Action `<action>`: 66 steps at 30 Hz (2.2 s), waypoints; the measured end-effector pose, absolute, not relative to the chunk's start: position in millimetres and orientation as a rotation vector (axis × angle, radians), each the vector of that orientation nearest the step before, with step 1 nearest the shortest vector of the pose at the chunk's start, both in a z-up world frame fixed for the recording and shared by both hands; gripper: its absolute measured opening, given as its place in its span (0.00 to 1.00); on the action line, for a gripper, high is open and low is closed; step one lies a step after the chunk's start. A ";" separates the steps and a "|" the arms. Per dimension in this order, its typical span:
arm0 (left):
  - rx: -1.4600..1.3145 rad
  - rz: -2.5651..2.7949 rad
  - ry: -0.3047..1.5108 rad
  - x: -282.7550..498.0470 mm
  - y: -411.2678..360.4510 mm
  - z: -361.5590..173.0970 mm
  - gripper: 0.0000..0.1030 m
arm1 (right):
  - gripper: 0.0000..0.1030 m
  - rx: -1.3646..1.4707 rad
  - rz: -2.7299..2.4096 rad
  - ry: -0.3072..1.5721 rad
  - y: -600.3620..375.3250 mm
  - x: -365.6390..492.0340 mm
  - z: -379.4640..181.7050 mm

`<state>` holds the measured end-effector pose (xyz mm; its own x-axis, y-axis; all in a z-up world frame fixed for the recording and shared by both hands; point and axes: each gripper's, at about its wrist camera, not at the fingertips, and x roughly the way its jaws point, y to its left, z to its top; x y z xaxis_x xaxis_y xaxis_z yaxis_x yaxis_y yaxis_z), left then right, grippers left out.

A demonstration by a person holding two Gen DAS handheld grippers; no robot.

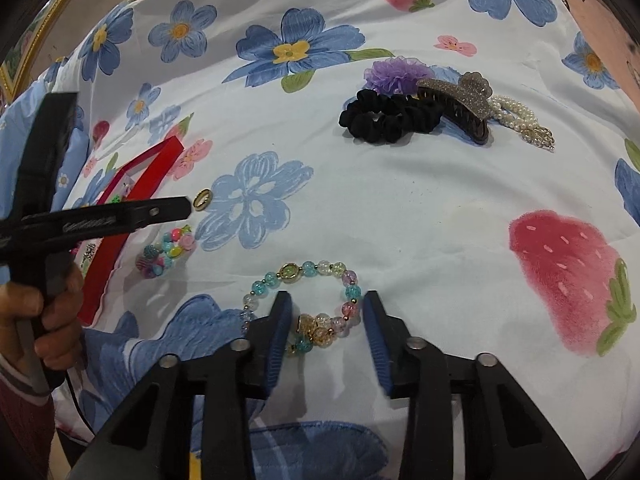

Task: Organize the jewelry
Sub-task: 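Grasp the gold ring with the left tool while the right tool grasps the crystal bead bracelet, then carry the gold ring and crystal bead bracelet over the red box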

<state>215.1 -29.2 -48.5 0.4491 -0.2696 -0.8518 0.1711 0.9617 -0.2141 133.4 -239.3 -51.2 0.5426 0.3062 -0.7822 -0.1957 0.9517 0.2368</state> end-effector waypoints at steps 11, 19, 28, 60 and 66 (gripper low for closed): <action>-0.075 -0.270 1.046 226.0 -38.2 -57.9 0.20 | 0.07 0.174 0.320 0.927 -245.1 138.3 -49.0; -0.122 -0.310 0.998 199.1 -28.6 -35.3 0.20 | 0.07 0.183 0.362 0.878 -236.2 136.7 -27.0; -0.161 -0.318 0.935 159.5 -4.4 -4.2 0.20 | 0.07 0.166 0.408 0.821 -220.3 131.1 0.6; -0.285 -0.025 0.893 62.7 155.2 3.4 0.20 | 0.07 0.068 0.718 0.766 -75.6 116.1 44.6; -0.314 0.018 0.899 55.7 178.6 -4.5 0.20 | 0.07 0.045 0.768 0.763 -48.6 113.8 48.3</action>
<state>55.7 178.6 -4.5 0.6257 -0.1151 -0.7715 -0.1464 0.9542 -0.2610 113.8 -48.6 48.3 0.4697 0.6416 -0.6065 -0.6107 0.7322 0.3016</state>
